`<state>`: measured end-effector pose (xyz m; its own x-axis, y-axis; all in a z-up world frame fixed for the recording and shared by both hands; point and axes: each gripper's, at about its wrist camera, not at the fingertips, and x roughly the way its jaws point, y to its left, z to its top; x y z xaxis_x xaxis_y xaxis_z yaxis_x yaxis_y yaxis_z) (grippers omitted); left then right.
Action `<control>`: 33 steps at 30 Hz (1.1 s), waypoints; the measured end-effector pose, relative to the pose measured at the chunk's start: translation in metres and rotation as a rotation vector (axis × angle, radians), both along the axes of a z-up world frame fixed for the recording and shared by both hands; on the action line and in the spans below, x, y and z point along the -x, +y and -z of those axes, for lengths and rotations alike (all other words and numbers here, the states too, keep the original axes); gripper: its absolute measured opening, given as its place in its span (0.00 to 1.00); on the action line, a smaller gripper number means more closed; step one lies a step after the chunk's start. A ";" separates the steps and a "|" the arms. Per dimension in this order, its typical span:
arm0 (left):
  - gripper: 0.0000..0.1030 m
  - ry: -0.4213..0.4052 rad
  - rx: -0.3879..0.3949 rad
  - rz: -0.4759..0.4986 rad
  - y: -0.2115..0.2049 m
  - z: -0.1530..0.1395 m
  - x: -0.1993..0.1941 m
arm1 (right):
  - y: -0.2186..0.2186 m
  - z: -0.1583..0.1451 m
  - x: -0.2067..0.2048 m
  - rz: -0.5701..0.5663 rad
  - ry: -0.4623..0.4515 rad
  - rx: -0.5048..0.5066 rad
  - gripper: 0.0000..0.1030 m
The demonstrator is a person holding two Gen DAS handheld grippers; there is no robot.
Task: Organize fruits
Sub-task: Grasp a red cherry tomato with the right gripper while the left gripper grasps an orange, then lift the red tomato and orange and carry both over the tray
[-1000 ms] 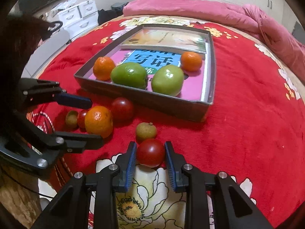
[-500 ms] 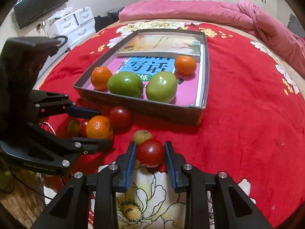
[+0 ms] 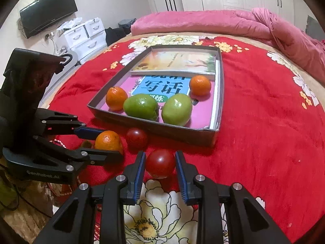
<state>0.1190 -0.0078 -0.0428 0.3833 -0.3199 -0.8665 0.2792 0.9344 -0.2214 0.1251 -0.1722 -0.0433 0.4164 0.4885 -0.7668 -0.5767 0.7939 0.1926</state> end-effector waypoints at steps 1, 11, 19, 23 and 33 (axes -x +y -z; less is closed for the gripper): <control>0.42 -0.008 0.005 -0.010 0.002 -0.003 0.002 | 0.000 -0.001 0.000 0.000 -0.003 -0.005 0.29; 0.42 -0.086 0.053 -0.081 0.024 -0.037 0.004 | -0.006 -0.016 0.000 0.005 -0.055 -0.055 0.29; 0.42 -0.125 0.074 -0.151 0.040 -0.049 0.004 | -0.009 -0.024 -0.001 0.011 -0.091 -0.072 0.29; 0.42 -0.140 0.084 -0.189 0.048 -0.053 0.003 | -0.011 -0.027 -0.001 0.015 -0.106 -0.075 0.29; 0.42 -0.180 0.095 -0.273 0.065 -0.060 -0.007 | -0.016 -0.031 -0.008 0.035 -0.126 -0.078 0.29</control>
<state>0.1260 0.0573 0.0169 0.6102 -0.2608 -0.7481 0.0642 0.9575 -0.2814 0.1332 -0.1878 -0.0124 0.5253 0.5280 -0.6673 -0.5722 0.7996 0.1823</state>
